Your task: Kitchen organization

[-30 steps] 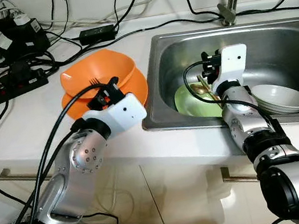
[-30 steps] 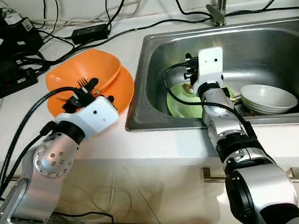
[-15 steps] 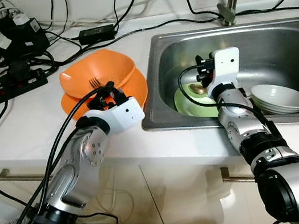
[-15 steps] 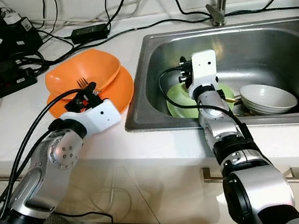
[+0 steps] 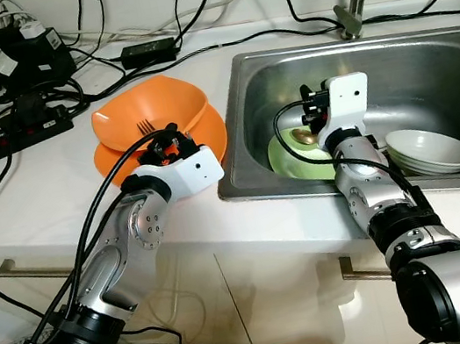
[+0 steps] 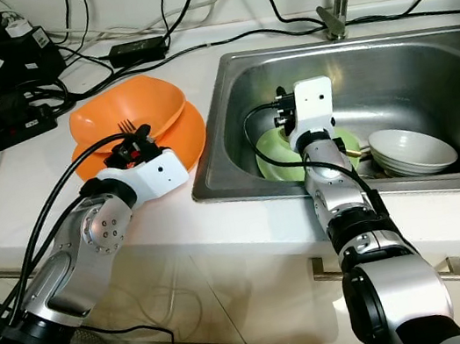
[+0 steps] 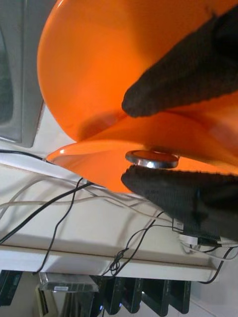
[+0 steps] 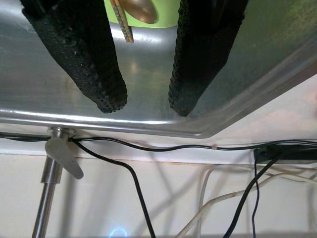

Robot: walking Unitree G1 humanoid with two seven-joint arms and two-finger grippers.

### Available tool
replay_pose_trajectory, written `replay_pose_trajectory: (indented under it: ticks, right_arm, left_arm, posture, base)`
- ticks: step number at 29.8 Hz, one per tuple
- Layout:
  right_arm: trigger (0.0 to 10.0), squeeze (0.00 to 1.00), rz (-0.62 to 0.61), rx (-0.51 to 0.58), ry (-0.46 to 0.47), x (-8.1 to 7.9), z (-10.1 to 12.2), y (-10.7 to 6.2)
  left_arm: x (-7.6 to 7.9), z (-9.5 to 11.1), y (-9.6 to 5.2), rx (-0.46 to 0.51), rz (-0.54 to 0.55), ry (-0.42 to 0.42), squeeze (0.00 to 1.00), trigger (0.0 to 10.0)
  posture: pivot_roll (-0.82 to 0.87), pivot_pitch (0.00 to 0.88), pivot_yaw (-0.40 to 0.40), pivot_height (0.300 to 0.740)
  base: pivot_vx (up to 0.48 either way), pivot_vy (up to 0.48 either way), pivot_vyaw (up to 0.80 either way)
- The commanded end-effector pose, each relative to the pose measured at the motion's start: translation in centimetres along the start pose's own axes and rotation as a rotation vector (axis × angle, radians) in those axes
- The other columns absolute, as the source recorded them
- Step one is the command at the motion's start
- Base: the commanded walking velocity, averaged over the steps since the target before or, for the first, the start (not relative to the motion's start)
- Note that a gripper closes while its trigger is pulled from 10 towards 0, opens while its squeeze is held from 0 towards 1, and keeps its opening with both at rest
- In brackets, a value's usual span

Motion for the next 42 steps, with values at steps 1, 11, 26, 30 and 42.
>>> replay_pose_trajectory:
  ticks: [1,11,26,30,42]
  right_arm:
    - [10.0,0.00,-0.009,0.007,0.011,0.0,0.0,-0.1]
    - [10.0,0.00,-0.016,0.003,0.013,-0.1,-0.2,-0.2]
    - [10.0,0.00,-0.042,0.016,0.021,0.4,0.0,-0.3]
    - [10.0,0.00,-0.047,0.030,0.031,0.5,0.3,-0.2]
    - [10.0,0.00,-0.055,0.040,0.037,0.6,0.4,-0.2]
  left_arm:
    - [-0.6,-0.4,0.2,-0.012,0.010,0.014,0.00,0.0]
    - [-0.8,-0.5,0.2,-0.015,0.012,0.028,0.00,0.0]
    - [-1.6,-0.1,0.2,0.003,0.056,0.075,0.00,0.0]
    - [-2.4,0.5,0.2,0.028,0.094,0.108,0.00,0.0]
    - [-4.3,4.1,-0.1,0.250,0.232,0.079,0.00,0.0]
  posture:
    - [0.20,0.024,0.083,0.740]
    - [0.20,0.014,0.087,0.740]
    - [0.20,0.017,0.084,0.740]
    - [0.20,0.016,0.081,0.740]
    - [0.20,0.015,0.080,0.740]
  base:
    - [0.000,0.000,0.00]
    - [0.000,0.000,0.00]
    - [0.000,0.000,0.00]
    - [0.000,0.000,0.00]
    - [0.000,0.000,0.00]
Point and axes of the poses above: a point about 5 cm out from each wrist's last joint towards the gripper, its own y axis pointing out of the wrist towards the gripper, its own z axis along the axis of the wrist's last joint, x = y × z, the point moved 4 cm from there along y, pointing out of the wrist towards the gripper, and after that the axes turned 9 degrees about -y, right-handed, at the moved point
